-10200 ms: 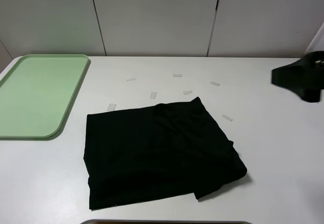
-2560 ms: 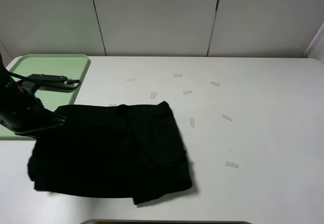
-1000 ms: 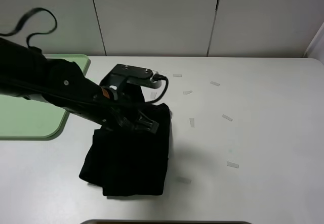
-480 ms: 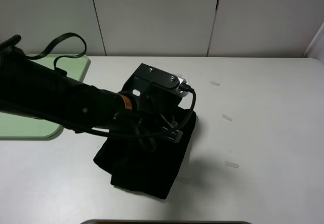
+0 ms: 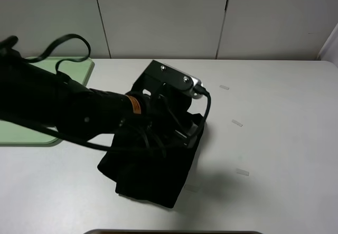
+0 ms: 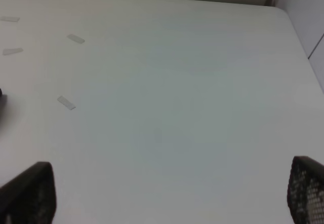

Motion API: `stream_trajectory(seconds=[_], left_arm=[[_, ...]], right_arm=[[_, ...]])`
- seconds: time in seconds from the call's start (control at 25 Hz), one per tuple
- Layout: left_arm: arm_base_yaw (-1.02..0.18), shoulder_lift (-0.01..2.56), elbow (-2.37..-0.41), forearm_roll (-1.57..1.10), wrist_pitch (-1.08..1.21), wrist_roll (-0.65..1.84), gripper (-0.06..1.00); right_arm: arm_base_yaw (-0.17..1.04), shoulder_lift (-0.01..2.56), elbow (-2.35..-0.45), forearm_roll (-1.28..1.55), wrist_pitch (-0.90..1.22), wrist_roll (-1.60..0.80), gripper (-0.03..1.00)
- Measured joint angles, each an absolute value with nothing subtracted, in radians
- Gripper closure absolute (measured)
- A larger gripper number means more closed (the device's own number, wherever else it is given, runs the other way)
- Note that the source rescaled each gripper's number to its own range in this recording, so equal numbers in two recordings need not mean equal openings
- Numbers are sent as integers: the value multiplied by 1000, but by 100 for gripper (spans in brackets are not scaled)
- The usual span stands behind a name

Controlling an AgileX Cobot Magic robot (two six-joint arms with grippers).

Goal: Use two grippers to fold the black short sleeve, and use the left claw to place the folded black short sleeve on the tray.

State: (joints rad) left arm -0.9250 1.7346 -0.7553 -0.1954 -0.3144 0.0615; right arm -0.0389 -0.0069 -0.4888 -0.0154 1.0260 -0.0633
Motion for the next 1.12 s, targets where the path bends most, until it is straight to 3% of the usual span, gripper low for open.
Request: stream_trajectory(seconds=[0.4,0.84,1.0,1.12], left_arm=[[-638,1603,-755,-324,-223,161,23],[-521,1601,-652,-327,-213,297,22],[-521,1601,-633,-327,-204,370,3],[-521,1601,-632,-324,-179,447,-3]], right_arm=[[-39,-7,-489,-15,1026,-63,-3],[-39,-7,-489,-15,1026,-63,-3],[-39,-7,-489,-15,1026,-63,-3],[-39,-7,-489,-15,1026,-63,-3]])
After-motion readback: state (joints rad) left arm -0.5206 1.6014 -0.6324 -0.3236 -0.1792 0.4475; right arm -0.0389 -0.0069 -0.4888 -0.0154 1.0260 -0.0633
